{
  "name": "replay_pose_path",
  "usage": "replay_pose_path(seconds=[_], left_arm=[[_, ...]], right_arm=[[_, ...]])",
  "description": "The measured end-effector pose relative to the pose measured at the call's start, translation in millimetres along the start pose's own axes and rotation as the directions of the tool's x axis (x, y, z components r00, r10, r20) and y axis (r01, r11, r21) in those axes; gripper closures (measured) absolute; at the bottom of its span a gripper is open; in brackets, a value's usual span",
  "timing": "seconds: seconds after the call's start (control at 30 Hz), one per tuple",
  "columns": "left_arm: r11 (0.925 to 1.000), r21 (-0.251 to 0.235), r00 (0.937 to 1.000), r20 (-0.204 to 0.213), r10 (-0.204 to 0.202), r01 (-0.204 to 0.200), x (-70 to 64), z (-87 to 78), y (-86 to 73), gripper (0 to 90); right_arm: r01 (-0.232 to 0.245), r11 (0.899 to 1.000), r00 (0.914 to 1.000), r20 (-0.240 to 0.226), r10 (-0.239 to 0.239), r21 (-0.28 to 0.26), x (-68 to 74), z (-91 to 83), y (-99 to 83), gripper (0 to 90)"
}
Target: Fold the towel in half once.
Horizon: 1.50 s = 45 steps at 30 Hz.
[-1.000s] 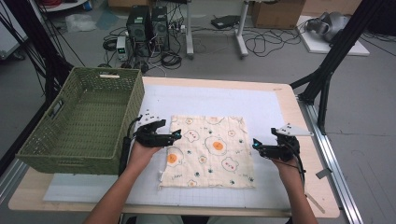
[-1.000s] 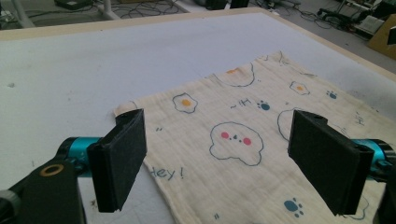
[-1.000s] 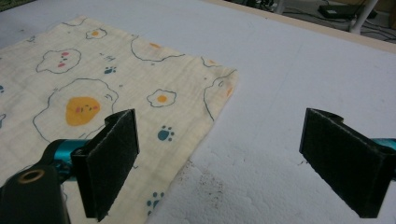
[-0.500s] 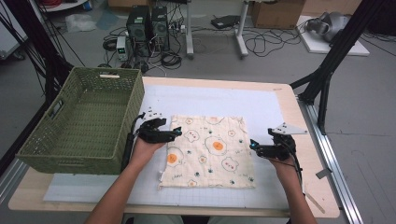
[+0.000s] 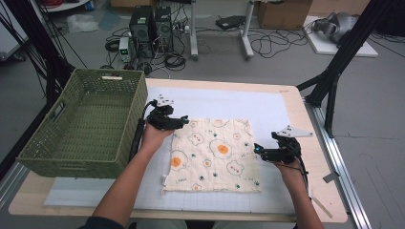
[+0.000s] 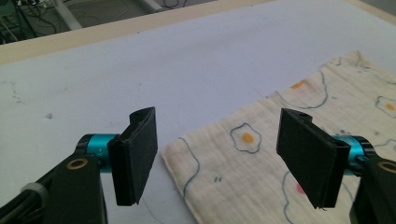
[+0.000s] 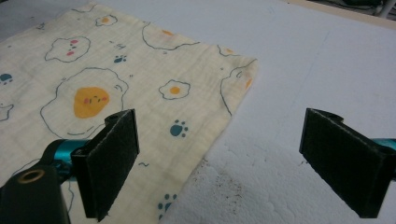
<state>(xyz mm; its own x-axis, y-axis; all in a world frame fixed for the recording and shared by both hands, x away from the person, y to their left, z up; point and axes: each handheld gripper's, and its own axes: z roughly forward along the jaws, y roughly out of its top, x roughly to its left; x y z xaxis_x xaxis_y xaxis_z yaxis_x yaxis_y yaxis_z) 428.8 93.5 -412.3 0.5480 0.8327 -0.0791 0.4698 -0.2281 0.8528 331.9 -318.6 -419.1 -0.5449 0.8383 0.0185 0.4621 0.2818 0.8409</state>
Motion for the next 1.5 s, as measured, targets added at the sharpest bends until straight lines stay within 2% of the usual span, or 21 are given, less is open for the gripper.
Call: replay_pose_path(seconds=[0.17, 0.23, 0.3, 0.4, 0.47, 0.53, 0.6, 0.77, 0.8, 0.87, 1.0, 1.1, 1.37, 1.5], left_arm=[[0.9984, 0.047, 0.9989, -0.038, -0.029, 0.031, 12.3, 9.5, -7.3, 36.6], [0.9975, 0.052, 0.9977, -0.051, -0.045, 0.048, 17.2, 11.7, -9.3, 39.3], [0.9972, 0.055, 0.9968, -0.065, -0.046, 0.050, 20.4, 13.6, -10.8, 42.2], [0.9949, 0.098, 0.9966, -0.081, -0.013, 0.021, 26.0, 18.2, -11.1, 46.7], [0.9963, 0.079, 0.9955, -0.091, -0.025, 0.033, 29.3, 19.6, -11.7, 49.9], [0.9948, 0.095, 0.9963, -0.081, -0.031, 0.039, 31.1, 23.1, -15.0, 50.2], [0.9935, 0.107, 0.9974, -0.064, -0.032, 0.039, 30.5, 26.7, -17.5, 51.4], [0.9927, 0.120, 0.9997, -0.022, 0.006, -0.003, 22.9, 34.3, -20.7, 56.5], [0.9928, 0.117, 0.9991, -0.031, 0.028, -0.024, 21.1, 35.3, -21.2, 56.6], [0.9933, 0.113, 0.9990, -0.035, 0.030, -0.026, 21.6, 35.4, -21.4, 60.6], [0.9946, 0.102, 0.9985, -0.054, -0.011, 0.016, 25.2, 34.5, -22.3, 74.6], [0.9945, 0.103, 0.9986, -0.046, 0.025, -0.020, 22.0, 34.9, -22.4, 82.9], [0.9943, 0.099, 0.9974, -0.056, 0.045, -0.039, 19.4, 34.8, -23.4, 85.0], [0.9947, 0.097, 0.9977, -0.054, 0.042, -0.036, 19.7, 34.8, -23.7, 85.1]], right_arm=[[-0.002, 1.000, 1.0000, -0.007, 0.002, 0.003, 0.0, 0.0, -0.3, 11.3], [0.000, 1.000, 1.0000, -0.008, 0.000, 0.006, 0.1, 0.2, -0.6, 11.3], [0.000, 1.000, 1.0000, -0.008, 0.000, 0.010, 0.4, 1.0, -1.0, 11.3], [-0.009, 1.000, 0.9999, -0.013, 0.009, 0.019, 0.9, 2.7, -1.8, 11.3], [-0.011, 1.000, 0.9998, -0.017, 0.011, 0.024, 1.0, 4.0, -1.9, 11.3], [-0.011, 1.000, 0.9998, -0.017, 0.011, 0.025, 0.7, 4.8, -1.9, 11.3], [-0.013, 1.000, 0.9998, -0.016, 0.014, 0.026, 0.3, 5.7, -2.2, 11.3], [-0.021, 0.999, 0.9996, -0.020, 0.022, 0.041, 0.3, 8.1, -3.6, 11.3], [-0.023, 0.999, 0.9995, -0.019, 0.024, 0.045, 0.5, 8.4, -3.8, 11.3], [-0.018, 0.999, 0.9996, -0.022, 0.019, 0.048, 0.5, 9.3, -4.1, 11.3], [-0.018, 0.998, 0.9995, -0.026, 0.020, 0.056, 0.6, 11.0, -4.7, 11.3], [-0.016, 0.998, 0.9995, -0.027, 0.018, 0.065, 0.5, 11.9, -4.9, 11.3], [-0.040, 0.998, 0.9989, -0.021, 0.041, 0.056, -2.3, 11.4, -4.9, 11.3], [-0.081, 0.995, 0.9967, -0.007, 0.081, 0.054, -3.5, 11.0, -5.4, 11.3]])
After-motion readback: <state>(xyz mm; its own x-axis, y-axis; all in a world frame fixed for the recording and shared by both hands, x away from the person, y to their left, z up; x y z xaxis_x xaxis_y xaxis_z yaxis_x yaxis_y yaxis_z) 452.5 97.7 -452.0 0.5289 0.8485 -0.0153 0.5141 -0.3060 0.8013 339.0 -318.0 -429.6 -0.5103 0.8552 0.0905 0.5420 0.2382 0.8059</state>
